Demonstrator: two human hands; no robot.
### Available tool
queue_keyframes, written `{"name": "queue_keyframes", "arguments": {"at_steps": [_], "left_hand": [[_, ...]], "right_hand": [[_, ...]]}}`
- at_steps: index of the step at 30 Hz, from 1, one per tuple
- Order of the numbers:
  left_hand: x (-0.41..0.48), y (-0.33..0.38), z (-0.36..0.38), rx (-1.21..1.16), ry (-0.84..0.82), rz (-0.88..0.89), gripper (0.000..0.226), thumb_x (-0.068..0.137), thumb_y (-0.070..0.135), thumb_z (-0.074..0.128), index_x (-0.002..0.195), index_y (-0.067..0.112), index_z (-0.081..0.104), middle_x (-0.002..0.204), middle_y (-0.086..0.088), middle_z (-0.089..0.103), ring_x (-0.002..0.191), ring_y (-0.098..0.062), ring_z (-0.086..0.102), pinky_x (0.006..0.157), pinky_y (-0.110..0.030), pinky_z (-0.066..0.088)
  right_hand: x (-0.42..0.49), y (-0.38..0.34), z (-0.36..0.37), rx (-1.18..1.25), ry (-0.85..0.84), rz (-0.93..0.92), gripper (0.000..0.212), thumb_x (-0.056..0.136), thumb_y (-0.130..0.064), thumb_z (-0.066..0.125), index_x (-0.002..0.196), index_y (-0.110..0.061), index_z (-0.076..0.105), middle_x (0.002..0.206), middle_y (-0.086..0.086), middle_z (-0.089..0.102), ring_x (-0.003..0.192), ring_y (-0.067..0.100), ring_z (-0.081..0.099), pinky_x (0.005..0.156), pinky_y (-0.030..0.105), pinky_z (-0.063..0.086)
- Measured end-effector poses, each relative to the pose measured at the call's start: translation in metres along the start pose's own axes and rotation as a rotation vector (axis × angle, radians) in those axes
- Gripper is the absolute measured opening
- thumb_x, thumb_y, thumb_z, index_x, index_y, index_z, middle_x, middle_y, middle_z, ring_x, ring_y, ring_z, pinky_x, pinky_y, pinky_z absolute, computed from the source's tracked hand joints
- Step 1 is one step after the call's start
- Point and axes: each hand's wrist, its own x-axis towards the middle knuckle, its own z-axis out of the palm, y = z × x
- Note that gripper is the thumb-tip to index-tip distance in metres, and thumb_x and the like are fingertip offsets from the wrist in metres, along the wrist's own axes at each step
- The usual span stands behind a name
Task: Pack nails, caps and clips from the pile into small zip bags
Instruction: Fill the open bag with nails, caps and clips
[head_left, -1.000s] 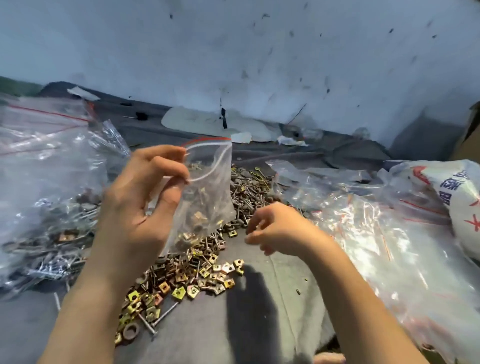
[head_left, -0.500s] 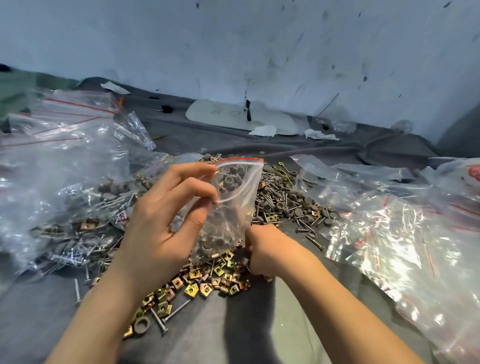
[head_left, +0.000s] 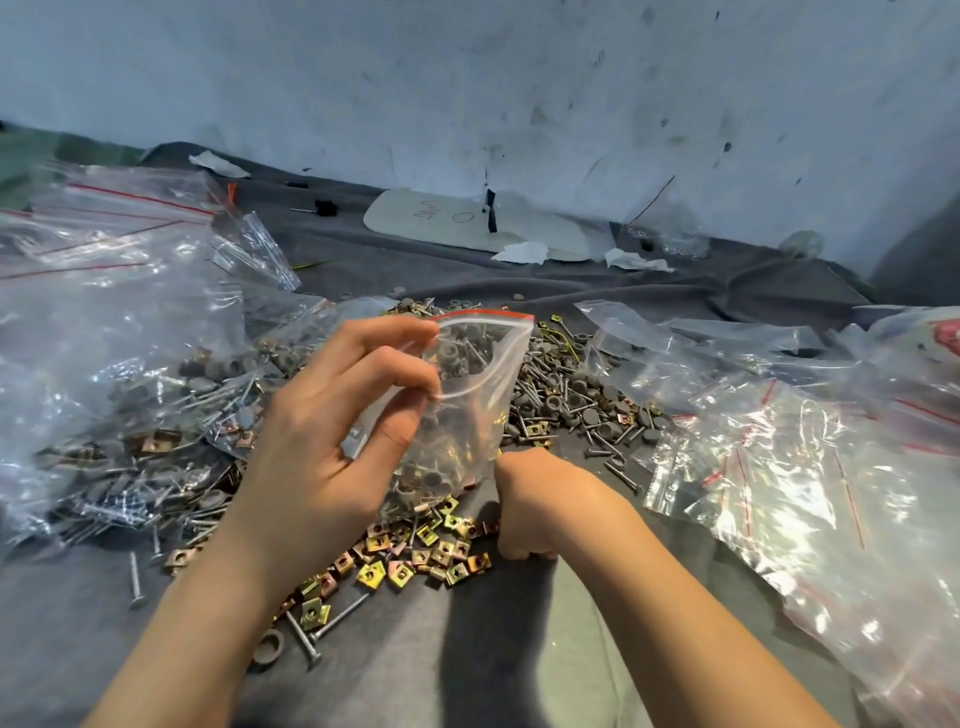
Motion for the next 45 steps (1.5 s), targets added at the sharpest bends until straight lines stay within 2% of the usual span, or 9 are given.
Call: {"name": "queue_keyframes", "arguments": {"at_steps": [5,8,11,13,18,24,31,41,45], "left_hand": [[0.001,0.003,-0.001,0.027,-0.036,0.001,0.019,0.091,0.024,0.049,0.090,0.012,0.064,0.125,0.000,0.057,0.119,-0.015,0.057,0.094,-0.038,0.051],[0.001,0.007,0.000,0.011,-0.072,0.006,0.015,0.090,0.025,0.049,0.091,0.019,0.063,0.126,0.002,0.056,0.119,-0.013,0.057,0.097,-0.025,0.047],[0.001,0.008,0.001,0.008,-0.100,0.026,0.015,0.090,0.023,0.050,0.091,0.019,0.064,0.128,0.003,0.055,0.122,-0.013,0.056,0.102,-0.025,0.044],[0.001,0.009,0.001,0.006,-0.123,0.050,0.016,0.090,0.021,0.051,0.091,0.015,0.065,0.129,-0.001,0.055,0.123,-0.015,0.055,0.104,-0.029,0.044],[0.002,0.011,0.000,-0.008,-0.123,0.074,0.014,0.089,0.017,0.051,0.093,0.016,0.064,0.130,-0.001,0.054,0.122,-0.018,0.055,0.102,-0.032,0.045],[0.001,0.008,-0.003,0.015,-0.034,0.004,0.015,0.090,0.022,0.051,0.091,0.016,0.064,0.126,0.002,0.056,0.119,-0.014,0.056,0.097,-0.023,0.046],[0.002,0.005,-0.002,0.020,0.004,-0.008,0.015,0.089,0.022,0.051,0.092,0.014,0.064,0.125,0.004,0.056,0.120,-0.017,0.056,0.098,-0.027,0.046],[0.001,0.002,-0.004,0.030,0.003,-0.013,0.020,0.090,0.024,0.050,0.091,0.012,0.065,0.125,0.003,0.057,0.120,-0.018,0.057,0.097,-0.039,0.050],[0.001,0.002,-0.005,0.015,0.000,-0.025,0.021,0.090,0.025,0.050,0.091,0.011,0.065,0.125,0.004,0.057,0.120,-0.018,0.056,0.096,-0.040,0.050]], "right_hand": [[0.003,0.014,-0.019,0.258,0.224,0.046,0.013,0.084,-0.004,0.060,0.097,-0.005,0.062,0.090,0.008,0.061,0.087,0.025,0.065,0.073,0.033,0.055],[-0.012,0.023,-0.033,0.495,0.647,-0.003,0.004,0.081,-0.012,0.061,0.080,-0.015,0.063,0.071,-0.004,0.060,0.064,0.007,0.057,0.053,0.022,0.043],[-0.035,0.017,-0.045,0.871,1.103,-0.266,0.009,0.073,-0.011,0.061,0.070,-0.019,0.061,0.058,-0.011,0.057,0.053,0.000,0.050,0.051,0.014,0.037],[-0.050,0.006,-0.047,0.923,1.189,-0.478,0.011,0.072,-0.009,0.059,0.073,-0.020,0.061,0.064,-0.012,0.059,0.061,0.001,0.053,0.058,0.015,0.041],[-0.058,-0.004,-0.042,0.632,1.081,-0.571,0.008,0.079,-0.017,0.063,0.086,-0.020,0.065,0.087,-0.010,0.065,0.093,0.012,0.058,0.079,0.018,0.041],[-0.036,0.030,-0.045,0.931,1.094,-0.253,0.022,0.081,-0.004,0.056,0.074,-0.023,0.066,0.069,-0.010,0.065,0.065,0.006,0.060,0.060,0.021,0.047],[0.008,0.018,-0.002,0.597,-0.001,0.080,0.019,0.077,-0.005,0.077,0.082,-0.010,0.059,0.083,0.011,0.066,0.068,0.024,0.069,0.061,0.035,0.060],[-0.001,-0.005,0.006,0.259,-0.046,-0.008,0.028,0.078,-0.004,0.070,0.104,-0.004,0.058,0.107,0.014,0.060,0.081,0.031,0.071,0.069,0.041,0.060],[-0.004,-0.009,0.006,0.152,-0.097,-0.026,0.032,0.076,-0.009,0.077,0.096,-0.012,0.053,0.106,0.010,0.058,0.084,0.028,0.071,0.053,0.028,0.054]]}}
